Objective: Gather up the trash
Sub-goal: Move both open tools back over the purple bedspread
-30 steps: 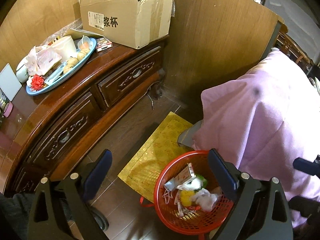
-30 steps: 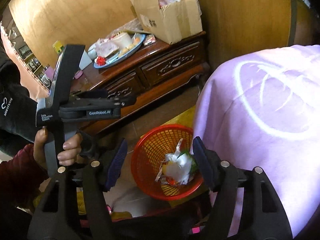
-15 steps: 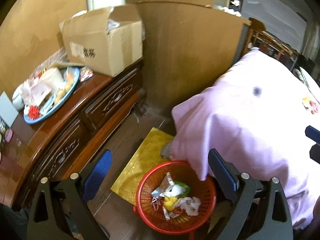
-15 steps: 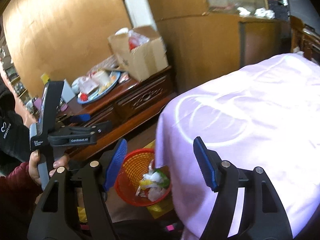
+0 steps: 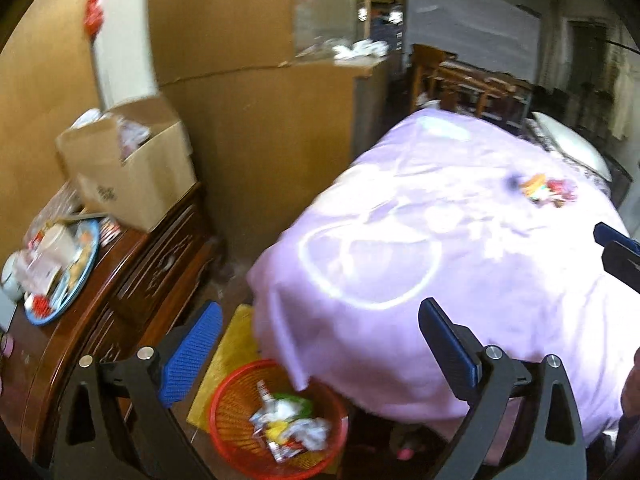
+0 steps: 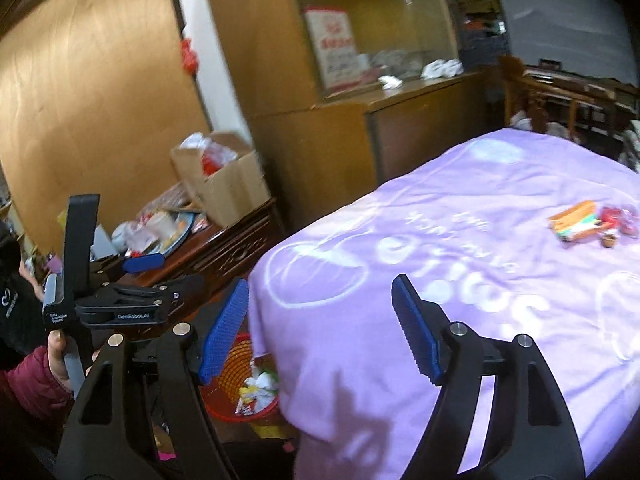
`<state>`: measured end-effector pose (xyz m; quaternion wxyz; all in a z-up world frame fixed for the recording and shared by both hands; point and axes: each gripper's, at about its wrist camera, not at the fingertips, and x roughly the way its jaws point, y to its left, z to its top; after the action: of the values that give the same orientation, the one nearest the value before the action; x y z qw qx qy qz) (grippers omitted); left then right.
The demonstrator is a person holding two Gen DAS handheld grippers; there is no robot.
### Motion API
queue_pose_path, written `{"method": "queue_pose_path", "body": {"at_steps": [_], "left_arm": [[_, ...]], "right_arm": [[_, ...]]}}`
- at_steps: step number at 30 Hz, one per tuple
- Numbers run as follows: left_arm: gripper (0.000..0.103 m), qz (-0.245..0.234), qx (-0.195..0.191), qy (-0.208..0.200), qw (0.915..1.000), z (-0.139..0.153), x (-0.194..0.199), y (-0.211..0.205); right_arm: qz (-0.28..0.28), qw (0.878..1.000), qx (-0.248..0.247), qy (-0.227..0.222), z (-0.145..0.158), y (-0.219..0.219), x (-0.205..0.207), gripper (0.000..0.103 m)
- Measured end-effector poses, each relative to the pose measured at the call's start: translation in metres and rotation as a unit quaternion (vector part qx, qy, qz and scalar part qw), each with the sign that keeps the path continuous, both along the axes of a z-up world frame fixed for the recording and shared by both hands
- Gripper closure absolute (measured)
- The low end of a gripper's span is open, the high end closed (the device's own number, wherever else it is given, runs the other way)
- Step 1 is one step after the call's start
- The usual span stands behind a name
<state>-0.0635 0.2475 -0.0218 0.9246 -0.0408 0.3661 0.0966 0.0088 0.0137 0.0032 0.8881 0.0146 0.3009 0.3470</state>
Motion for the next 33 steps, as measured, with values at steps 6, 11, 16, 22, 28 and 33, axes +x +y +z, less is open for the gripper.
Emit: {"method": "queue_pose_path", "body": {"at_steps": [6,11,16,22,28,33], "left_arm": [[0.006,-0.045,0.002,-0.022,0.9987,0.018,0.016,-0.049],[0.006,-0.082,0.006,-0.02,0.9964,0.022,0.036,-0.087],[0.006,-0.122,0.012,-0.004,0.9924,0.016,0.064,-0.127],[0.006,-0.158,0.012,0.014,0.9873,0.005,0.1,-0.167],[0.006,-0.19,0.008,0.035,0.9812,-0.011,0.144,-0.206],[0.006,-0.214,0.008,0.05,0.9755,-0.025,0.177,-0.232]], "right_arm": [[-0.055,0.998,0.015,-0.023,0.014,-0.055,-0.003,0.027],[-0.107,0.993,0.014,-0.037,0.019,-0.1,-0.001,0.026],[-0.161,0.986,0.015,-0.03,0.013,-0.144,0.012,0.026],[-0.22,0.975,0.006,-0.009,-0.004,-0.194,0.036,0.026],[-0.269,0.963,0.001,0.018,-0.026,-0.238,0.063,0.026],[-0.326,0.944,-0.014,0.049,-0.052,-0.276,0.09,0.026]]}}
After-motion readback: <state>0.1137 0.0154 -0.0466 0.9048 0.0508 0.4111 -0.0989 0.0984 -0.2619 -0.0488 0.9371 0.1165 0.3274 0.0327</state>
